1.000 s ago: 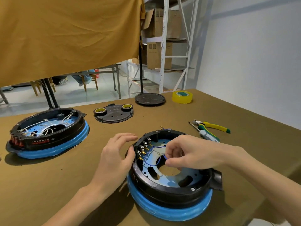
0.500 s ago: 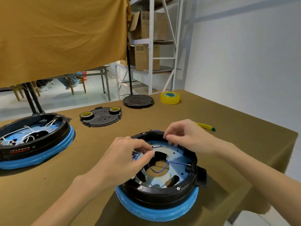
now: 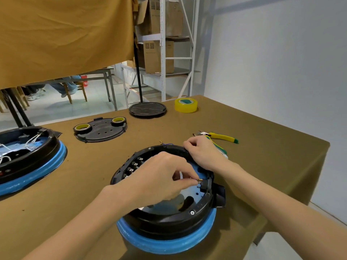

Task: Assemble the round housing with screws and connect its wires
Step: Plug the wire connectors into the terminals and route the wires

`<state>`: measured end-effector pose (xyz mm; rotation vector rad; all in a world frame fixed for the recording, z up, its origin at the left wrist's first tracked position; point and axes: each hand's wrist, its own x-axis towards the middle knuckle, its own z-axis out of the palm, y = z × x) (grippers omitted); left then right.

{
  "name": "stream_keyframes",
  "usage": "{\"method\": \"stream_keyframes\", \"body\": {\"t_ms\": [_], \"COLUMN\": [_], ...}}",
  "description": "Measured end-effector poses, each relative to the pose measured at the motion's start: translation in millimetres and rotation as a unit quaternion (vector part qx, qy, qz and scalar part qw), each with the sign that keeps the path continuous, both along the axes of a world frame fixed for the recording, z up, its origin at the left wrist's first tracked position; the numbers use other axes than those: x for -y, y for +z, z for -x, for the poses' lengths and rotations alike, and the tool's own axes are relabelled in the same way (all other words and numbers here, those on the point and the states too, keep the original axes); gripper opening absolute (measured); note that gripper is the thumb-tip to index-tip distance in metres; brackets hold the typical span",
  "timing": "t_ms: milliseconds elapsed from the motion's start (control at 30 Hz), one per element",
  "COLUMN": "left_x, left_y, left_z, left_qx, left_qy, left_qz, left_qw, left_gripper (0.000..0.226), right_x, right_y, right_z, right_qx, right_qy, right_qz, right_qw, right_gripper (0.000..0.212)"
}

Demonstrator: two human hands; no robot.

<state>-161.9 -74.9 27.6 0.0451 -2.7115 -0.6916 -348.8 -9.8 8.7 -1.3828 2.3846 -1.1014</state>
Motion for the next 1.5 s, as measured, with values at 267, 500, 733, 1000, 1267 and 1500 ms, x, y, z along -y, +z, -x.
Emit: {"method": "stream_keyframes", "body": {"t_ms": [267,500,733,1000,1267,1500], "left_x": [12.1,8.1,11.8,13.4,11.5,9.7], "left_y": [-12.0,-11.3,-15.0,-15.3,-15.9,-15.5], "left_z": [-10.0,5.2,7.9,10.9,12.5,14.1], "left_qx": [0.064,0.091,0.086,0.106,0.098,0.091], "left_qy": [0.045,0.011,0.015,0.011,0.010,0.015], "left_qz": [-0.049,-0.135,-0.167,-0.164,-0.158,-0.126], "left_qw": [0.996,0.987,0.982,0.981,0.983,0.988], "left_gripper": [0.010,0.011,0.012,0.013,0.013,0.013], "right_x": [15.5,14.7,14.2,15.0,14.0,13.1], "right_y": [1.4,0.5,-1.5,-3.3,-1.4,1.4], "right_z": [1.1,1.1,2.8,4.0,1.3,-2.2], "right_qx": [0.015,0.011,0.019,0.012,0.010,0.008], "right_qy": [0.017,0.019,0.027,0.024,0.021,0.016], "right_qz": [0.005,-0.005,-0.002,-0.005,-0.011,-0.017], "right_qw": [1.000,1.000,0.999,1.000,1.000,1.000], "right_gripper": [0.050,0.050,0.049,0.053,0.054,0.052]}}
